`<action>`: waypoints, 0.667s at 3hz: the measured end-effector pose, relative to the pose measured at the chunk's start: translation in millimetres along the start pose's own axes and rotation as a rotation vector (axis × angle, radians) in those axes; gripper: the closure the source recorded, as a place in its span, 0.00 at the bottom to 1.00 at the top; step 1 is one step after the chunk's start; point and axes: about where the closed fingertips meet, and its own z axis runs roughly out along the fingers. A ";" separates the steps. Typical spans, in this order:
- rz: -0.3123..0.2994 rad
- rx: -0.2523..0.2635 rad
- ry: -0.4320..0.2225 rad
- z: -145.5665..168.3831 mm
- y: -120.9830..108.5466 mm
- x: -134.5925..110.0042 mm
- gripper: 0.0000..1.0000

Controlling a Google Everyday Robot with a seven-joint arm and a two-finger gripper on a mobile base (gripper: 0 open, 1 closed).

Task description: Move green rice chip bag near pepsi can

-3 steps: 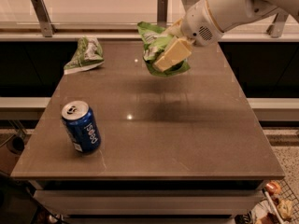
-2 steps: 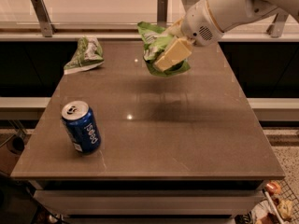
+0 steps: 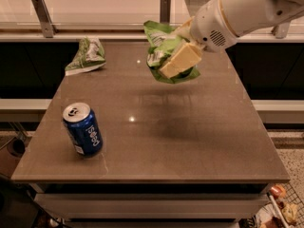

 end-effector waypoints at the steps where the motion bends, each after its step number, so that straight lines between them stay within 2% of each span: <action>1: 0.009 0.011 0.004 -9.2 12.1 2.2 1.00; 2: 0.017 -0.022 0.007 -11.6 27.4 3.1 1.00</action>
Offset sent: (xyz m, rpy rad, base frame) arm -0.0476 -0.0040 -0.0054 0.0036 0.0720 0.0218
